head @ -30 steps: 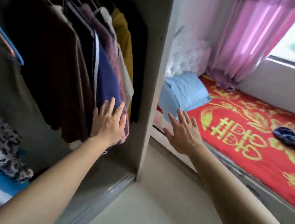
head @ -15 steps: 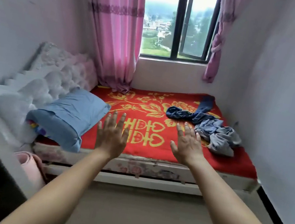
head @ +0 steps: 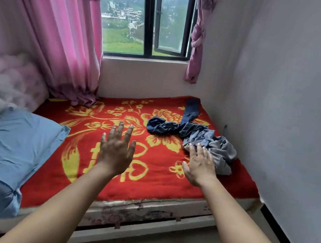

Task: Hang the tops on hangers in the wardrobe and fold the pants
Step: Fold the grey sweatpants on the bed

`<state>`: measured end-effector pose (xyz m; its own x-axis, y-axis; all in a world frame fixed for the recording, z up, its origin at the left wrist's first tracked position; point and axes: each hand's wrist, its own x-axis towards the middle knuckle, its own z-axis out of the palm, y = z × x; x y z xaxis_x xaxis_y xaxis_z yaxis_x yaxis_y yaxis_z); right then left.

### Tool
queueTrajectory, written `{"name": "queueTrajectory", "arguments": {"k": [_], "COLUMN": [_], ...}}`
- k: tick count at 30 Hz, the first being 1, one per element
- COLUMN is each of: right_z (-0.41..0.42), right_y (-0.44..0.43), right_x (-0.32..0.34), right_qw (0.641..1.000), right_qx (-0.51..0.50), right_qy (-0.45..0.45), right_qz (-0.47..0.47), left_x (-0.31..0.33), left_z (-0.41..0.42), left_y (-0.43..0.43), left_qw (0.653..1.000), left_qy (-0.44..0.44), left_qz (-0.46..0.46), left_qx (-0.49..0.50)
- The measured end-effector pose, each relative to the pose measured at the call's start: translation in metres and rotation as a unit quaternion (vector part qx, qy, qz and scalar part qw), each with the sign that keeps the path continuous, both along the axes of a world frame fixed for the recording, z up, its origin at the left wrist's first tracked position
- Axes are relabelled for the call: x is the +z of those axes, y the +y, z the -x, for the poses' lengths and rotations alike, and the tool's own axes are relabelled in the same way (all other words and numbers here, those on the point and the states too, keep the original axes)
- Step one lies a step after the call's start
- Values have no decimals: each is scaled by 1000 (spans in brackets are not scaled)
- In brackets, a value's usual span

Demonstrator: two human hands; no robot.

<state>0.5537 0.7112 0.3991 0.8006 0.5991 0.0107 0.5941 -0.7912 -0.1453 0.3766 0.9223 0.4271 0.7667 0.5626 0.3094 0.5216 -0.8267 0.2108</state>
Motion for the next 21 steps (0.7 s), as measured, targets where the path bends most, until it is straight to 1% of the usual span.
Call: {"name": "queueTrajectory", "arguments": {"k": [3, 6, 9, 12, 15, 18, 21], "right_z": [-38, -63, -96, -137, -179, -223, -269], "right_y": [43, 82, 106, 110, 106, 103, 103], "right_x": [-11, -19, -15, -13, -26, -50, -82], "right_qw": [1000, 998, 998, 995, 990, 987, 984], "right_qx": [-31, -52, -67, -102, -137, -153, -153], "right_qy": [4, 17, 4, 8, 19, 32, 71], "right_qz": [2, 13, 18, 20, 26, 35, 54], "left_x": [-10, -17, -13, -16, -36, -66, -101], "left_z": [-47, -88, -137, -191, -242, -291, -338], "left_y": [55, 106, 143, 158, 162, 164, 165], "left_qw": [1000, 998, 997, 993, 988, 984, 979], "left_qy": [8, 41, 36, 36, 53, 82, 126], "left_qz": [13, 13, 12, 18, 17, 23, 26], "left_qx": [-14, -42, -71, -109, -143, -157, -157]}}
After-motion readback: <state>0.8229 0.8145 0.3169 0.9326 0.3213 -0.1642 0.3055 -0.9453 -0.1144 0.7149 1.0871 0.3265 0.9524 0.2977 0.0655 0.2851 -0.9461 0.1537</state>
